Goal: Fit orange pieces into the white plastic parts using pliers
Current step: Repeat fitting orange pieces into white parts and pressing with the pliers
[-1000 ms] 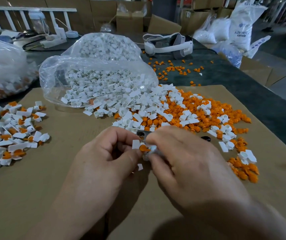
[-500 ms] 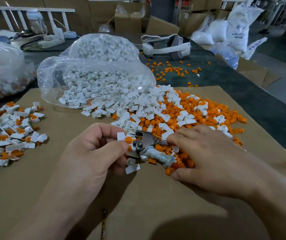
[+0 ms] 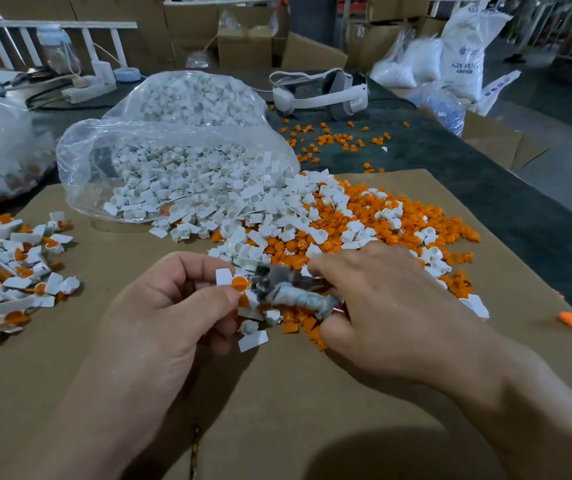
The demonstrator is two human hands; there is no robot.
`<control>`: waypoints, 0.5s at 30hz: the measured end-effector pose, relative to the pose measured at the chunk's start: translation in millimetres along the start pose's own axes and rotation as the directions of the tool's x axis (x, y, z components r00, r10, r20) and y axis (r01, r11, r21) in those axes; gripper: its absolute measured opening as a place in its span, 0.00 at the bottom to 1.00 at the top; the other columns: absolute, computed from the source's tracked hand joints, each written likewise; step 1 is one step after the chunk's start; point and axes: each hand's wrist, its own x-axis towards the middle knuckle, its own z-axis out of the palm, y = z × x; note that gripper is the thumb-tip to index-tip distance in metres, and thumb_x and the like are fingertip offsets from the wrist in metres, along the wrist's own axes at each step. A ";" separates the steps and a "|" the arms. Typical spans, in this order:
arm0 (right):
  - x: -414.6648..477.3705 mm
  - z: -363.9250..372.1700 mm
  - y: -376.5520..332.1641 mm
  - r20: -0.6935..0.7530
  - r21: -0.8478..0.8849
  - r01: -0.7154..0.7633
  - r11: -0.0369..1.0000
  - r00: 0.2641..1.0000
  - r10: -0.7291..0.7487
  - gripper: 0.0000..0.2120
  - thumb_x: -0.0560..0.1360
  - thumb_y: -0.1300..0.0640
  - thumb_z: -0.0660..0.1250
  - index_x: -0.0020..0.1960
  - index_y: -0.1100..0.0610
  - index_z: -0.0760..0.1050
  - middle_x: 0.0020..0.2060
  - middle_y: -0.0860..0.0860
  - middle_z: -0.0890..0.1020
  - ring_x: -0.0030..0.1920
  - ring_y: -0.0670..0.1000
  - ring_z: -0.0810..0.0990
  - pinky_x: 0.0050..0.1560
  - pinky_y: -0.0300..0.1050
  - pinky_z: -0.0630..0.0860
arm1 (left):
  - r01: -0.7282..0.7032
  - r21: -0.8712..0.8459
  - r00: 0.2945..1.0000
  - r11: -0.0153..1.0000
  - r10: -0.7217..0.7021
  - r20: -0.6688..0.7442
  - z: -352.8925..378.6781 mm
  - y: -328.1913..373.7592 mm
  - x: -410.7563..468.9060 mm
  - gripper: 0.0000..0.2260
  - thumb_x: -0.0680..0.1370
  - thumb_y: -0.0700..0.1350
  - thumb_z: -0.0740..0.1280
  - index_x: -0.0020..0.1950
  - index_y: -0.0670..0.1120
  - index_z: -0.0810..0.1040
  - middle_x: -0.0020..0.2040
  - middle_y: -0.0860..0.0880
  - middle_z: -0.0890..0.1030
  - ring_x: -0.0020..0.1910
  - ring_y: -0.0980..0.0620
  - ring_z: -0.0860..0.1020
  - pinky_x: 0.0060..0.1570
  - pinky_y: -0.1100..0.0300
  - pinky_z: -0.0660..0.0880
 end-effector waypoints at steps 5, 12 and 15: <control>-3.1 -10.5 -0.1 -0.137 0.192 -0.046 0.980 0.988 0.073 0.11 0.74 0.43 0.51 0.54 0.45 0.65 0.42 0.42 0.71 0.40 0.45 0.71 0.40 0.46 0.72 | -0.010 -0.055 1.000 0.998 0.010 -0.009 -0.1 1.4 -0.3 0.07 0.69 0.39 0.75 0.42 0.50 0.84 0.29 0.44 0.78 0.27 0.51 0.76 0.25 0.64 0.72; -8.9 -13.5 -2.0 -0.074 0.122 0.015 0.992 0.997 -0.006 0.15 0.73 0.46 0.58 0.59 0.43 0.68 0.46 0.39 0.72 0.47 0.44 0.69 0.46 0.41 0.70 | -0.096 -0.120 0.995 0.988 0.095 -0.015 2.4 14.0 -4.6 0.11 0.60 0.43 0.75 0.41 0.49 0.85 0.28 0.47 0.77 0.25 0.57 0.75 0.23 0.68 0.71; -8.8 -12.9 -3.1 -0.037 0.099 0.050 0.994 0.998 -0.046 0.15 0.73 0.46 0.59 0.60 0.42 0.67 0.47 0.39 0.72 0.48 0.44 0.68 0.46 0.40 0.68 | -0.112 -0.137 0.994 0.984 0.110 -0.020 2.9 19.6 -6.6 0.08 0.62 0.44 0.71 0.40 0.50 0.85 0.29 0.45 0.78 0.25 0.57 0.75 0.22 0.70 0.70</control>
